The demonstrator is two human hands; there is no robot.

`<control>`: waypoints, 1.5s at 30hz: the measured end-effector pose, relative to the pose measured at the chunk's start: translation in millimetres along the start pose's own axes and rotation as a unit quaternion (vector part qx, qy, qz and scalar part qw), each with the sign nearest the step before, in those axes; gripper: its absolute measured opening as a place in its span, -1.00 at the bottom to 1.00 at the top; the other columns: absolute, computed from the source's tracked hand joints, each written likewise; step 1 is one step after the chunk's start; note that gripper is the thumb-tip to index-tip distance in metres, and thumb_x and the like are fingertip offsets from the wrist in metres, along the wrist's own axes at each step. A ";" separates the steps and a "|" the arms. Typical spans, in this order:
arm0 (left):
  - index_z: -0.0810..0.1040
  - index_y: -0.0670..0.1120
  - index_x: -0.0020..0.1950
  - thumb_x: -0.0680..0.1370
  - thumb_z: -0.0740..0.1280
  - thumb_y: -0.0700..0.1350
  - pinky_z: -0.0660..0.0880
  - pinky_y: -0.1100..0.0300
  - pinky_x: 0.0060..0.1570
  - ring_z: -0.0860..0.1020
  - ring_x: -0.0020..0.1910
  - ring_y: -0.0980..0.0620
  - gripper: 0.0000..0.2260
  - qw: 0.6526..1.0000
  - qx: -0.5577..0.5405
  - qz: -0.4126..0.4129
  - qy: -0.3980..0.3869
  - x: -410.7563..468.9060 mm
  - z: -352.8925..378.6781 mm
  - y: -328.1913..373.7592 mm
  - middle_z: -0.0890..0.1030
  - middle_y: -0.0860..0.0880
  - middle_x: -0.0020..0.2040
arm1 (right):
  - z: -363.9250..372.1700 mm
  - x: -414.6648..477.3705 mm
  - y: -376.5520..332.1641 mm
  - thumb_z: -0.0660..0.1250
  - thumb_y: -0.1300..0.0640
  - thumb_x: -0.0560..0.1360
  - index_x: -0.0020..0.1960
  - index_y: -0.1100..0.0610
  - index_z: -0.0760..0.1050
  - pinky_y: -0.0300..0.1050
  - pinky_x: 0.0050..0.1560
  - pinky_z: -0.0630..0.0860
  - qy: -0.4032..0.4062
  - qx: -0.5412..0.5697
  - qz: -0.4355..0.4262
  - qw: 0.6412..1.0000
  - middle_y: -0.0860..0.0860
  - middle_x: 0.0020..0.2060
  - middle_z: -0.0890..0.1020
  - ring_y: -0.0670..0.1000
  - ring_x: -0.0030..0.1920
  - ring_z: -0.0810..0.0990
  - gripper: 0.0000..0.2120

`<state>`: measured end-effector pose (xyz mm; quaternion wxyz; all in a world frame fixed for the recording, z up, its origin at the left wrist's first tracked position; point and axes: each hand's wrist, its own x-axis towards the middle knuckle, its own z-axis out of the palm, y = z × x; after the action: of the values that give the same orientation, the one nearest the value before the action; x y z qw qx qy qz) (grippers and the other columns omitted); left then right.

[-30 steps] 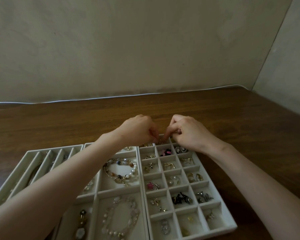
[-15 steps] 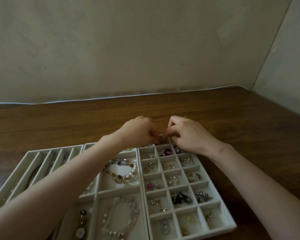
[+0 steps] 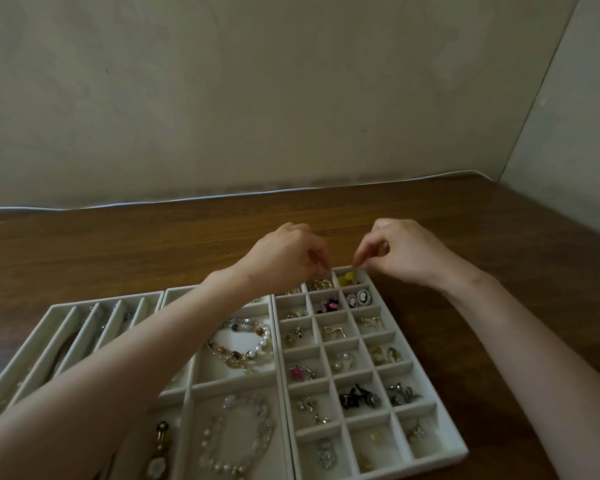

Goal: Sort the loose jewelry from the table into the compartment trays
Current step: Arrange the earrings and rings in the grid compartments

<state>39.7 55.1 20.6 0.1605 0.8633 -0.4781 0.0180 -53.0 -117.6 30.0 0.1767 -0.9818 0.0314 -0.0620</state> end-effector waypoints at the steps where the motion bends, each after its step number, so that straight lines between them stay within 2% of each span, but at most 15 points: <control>1: 0.58 0.05 0.00 0.50 0.36 0.02 0.38 0.22 -0.04 0.37 -0.02 0.14 -0.88 1.000 0.002 0.002 -0.001 1.9 1.4 2.0 0.44 0.11 -0.08 | -0.2 0.0 0.7 0.37 0.09 0.50 -0.10 -0.08 0.59 -0.28 -0.18 0.31 0.001 -0.002 0.003 1.000 -0.16 -0.09 0.46 -0.21 -0.12 0.40 -0.92; 4: 0.58 0.02 0.00 0.50 0.36 0.04 0.45 0.14 0.03 0.42 0.05 0.07 -0.86 1.000 0.008 0.003 0.004 7.6 6.2 7.6 0.48 0.05 -0.03 | 3.7 0.7 -1.0 0.39 0.02 0.48 -0.07 -0.08 0.59 -0.31 -0.25 0.27 0.016 -0.040 0.002 0.999 -0.16 -0.11 0.45 -0.18 -0.13 0.41 -0.96; 7: 0.58 0.00 -0.02 0.49 0.37 0.06 0.46 0.11 0.03 0.42 0.07 0.06 -0.83 1.000 0.008 -0.016 0.014 11.9 11.1 12.8 0.47 0.04 -0.04 | 9.4 1.8 -3.9 0.39 0.01 0.47 -0.06 -0.11 0.59 -0.29 -0.29 0.27 0.030 -0.073 -0.012 0.997 -0.14 -0.13 0.45 -0.13 -0.12 0.45 -0.94; 11: 0.58 0.02 -0.06 0.50 0.36 0.02 0.44 0.15 -0.02 0.44 0.08 0.02 -0.90 0.999 0.004 -0.036 0.024 15.3 14.7 16.0 0.47 0.05 -0.06 | 16.1 2.8 -5.4 0.37 0.07 0.50 -0.01 -0.12 0.60 -0.22 -0.22 0.34 0.031 -0.095 -0.026 0.995 -0.12 -0.12 0.47 -0.08 -0.09 0.49 -0.88; 15: 0.58 0.00 -0.08 0.50 0.36 -0.08 0.40 0.20 -0.06 0.43 0.05 0.05 -0.97 0.997 0.000 -0.056 0.046 16.3 13.6 13.2 0.44 0.07 -0.09 | 17.8 3.6 -6.2 0.38 0.08 0.48 -0.05 -0.08 0.56 -0.19 -0.18 0.36 0.030 -0.101 -0.030 0.994 -0.11 -0.10 0.48 -0.06 -0.07 0.50 -0.92; 18: 0.57 0.00 -0.10 0.49 0.38 -0.07 0.43 0.19 -0.03 0.41 0.00 0.09 -0.97 0.997 -0.008 -0.060 0.039 16.0 11.5 13.4 0.43 0.08 -0.10 | 15.1 4.2 -5.6 0.42 0.07 0.45 -0.14 -0.08 0.50 -0.16 -0.14 0.40 0.014 -0.070 -0.017 0.997 -0.14 -0.11 0.48 -0.08 -0.08 0.48 -0.90; 21: 0.55 0.03 -0.13 0.47 0.41 -0.03 0.43 0.20 -0.06 0.44 -0.01 0.08 -0.94 0.998 -0.015 -0.057 0.028 17.4 11.7 16.2 0.44 0.08 -0.11 | 4.9 2.5 -3.3 0.43 0.10 0.44 -0.17 -0.06 0.52 -0.16 -0.09 0.43 0.001 -0.002 0.006 1.000 -0.17 -0.13 0.51 -0.13 -0.10 0.47 -0.90; 27: 0.57 0.01 -0.02 0.49 0.38 -0.03 0.37 0.22 -0.11 0.40 0.03 0.07 -0.89 0.999 0.036 -0.022 -0.005 22.9 16.7 25.1 0.43 0.07 -0.06 | -9.2 -1.6 5.7 0.47 0.20 0.41 -0.19 0.06 0.57 -0.16 -0.08 0.52 0.040 0.154 0.058 0.986 -0.05 -0.20 0.61 -0.08 -0.14 0.58 -0.91; 32: 0.56 0.02 0.01 0.51 0.36 -0.07 0.41 0.21 -0.08 0.42 0.04 0.05 -0.90 0.999 0.050 -0.004 -0.019 27.8 15.2 28.7 0.43 0.07 -0.06 | -5.4 1.7 13.7 0.42 0.23 0.44 -0.19 0.07 0.51 -0.13 -0.06 0.56 0.042 0.159 0.091 0.982 0.00 -0.17 0.61 -0.04 -0.12 0.60 -0.88; 38: 0.53 0.04 0.05 0.53 0.33 -0.09 0.37 0.22 -0.10 0.42 0.05 0.04 -0.88 0.998 0.058 0.012 -0.033 30.2 17.3 34.6 0.40 0.07 -0.05 | -2.9 2.8 18.3 0.38 0.30 0.46 -0.13 0.10 0.53 -0.20 -0.22 0.59 0.056 0.188 0.108 0.975 0.03 -0.16 0.62 -0.04 -0.21 0.65 -0.88; 42: 0.56 0.00 0.04 0.55 0.30 -0.10 0.30 0.21 -0.09 0.43 0.12 0.00 -0.90 0.995 0.098 0.017 -0.015 30.5 19.2 37.9 0.48 0.00 0.04 | -2.0 2.7 19.3 0.33 0.36 0.49 0.02 0.10 0.58 -0.25 -0.27 0.60 0.032 0.214 0.108 0.970 0.04 -0.16 0.64 -0.06 -0.26 0.68 -0.79; 45: 0.56 -0.02 0.02 0.55 0.29 -0.09 0.29 0.21 -0.08 0.43 0.14 -0.01 -0.90 0.994 0.107 0.007 -0.002 31.0 19.2 36.3 0.51 -0.01 0.07 | -2.6 2.9 18.5 0.32 0.35 0.49 0.00 0.13 0.62 -0.25 -0.23 0.61 0.032 0.223 0.107 0.969 0.03 -0.15 0.64 -0.06 -0.22 0.67 -0.81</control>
<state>24.0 6.3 17.6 0.0665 0.8723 -0.4796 0.0685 -51.3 -136.1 26.2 0.3952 -0.9063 0.1273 -0.0792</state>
